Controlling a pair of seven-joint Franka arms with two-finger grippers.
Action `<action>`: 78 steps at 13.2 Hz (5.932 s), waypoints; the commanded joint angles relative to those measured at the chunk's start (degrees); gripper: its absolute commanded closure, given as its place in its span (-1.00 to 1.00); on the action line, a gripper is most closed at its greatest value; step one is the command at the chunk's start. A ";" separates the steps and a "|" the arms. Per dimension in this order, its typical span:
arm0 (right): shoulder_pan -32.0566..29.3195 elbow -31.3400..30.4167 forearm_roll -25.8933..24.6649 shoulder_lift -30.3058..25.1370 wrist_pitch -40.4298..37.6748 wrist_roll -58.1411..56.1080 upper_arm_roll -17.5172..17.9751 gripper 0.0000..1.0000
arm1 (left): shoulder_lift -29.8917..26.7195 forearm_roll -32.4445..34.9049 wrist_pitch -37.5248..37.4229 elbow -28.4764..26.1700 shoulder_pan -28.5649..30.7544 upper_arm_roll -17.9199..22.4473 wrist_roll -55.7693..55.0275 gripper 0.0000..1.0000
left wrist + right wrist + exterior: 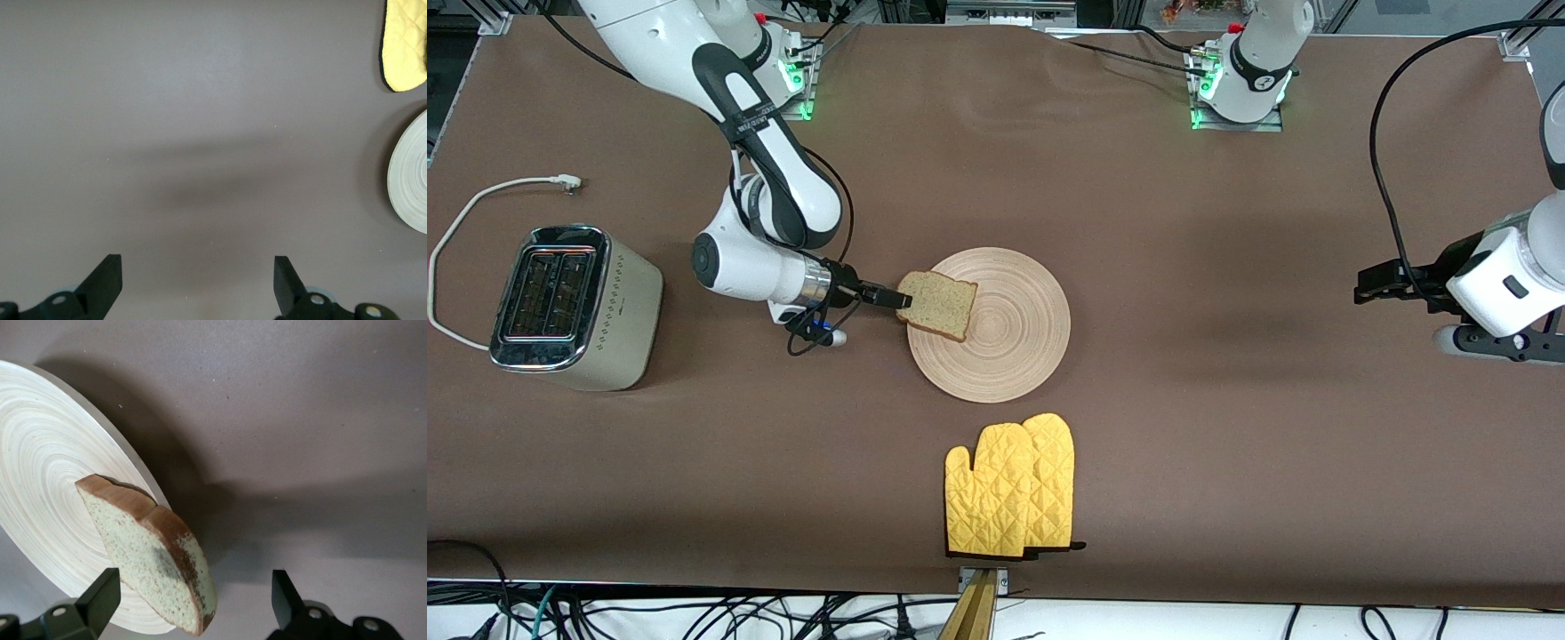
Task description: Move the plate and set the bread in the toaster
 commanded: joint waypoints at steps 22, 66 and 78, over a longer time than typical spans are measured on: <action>0.90 4.40 3.00 -1.60 -4.05 -2.50 -0.58 1.00 | -17.36 -6.22 15.39 -23.70 -16.32 20.11 0.38 -1.00; -0.51 35.08 -43.77 4.10 -40.38 -27.02 -46.99 1.00 | -16.75 -6.04 13.72 -23.79 -16.93 19.50 0.21 -1.00; -1.03 35.25 -40.16 3.93 -40.55 -27.98 -47.52 -1.00 | -16.13 -6.04 13.81 -23.44 -16.93 19.41 -0.23 -1.00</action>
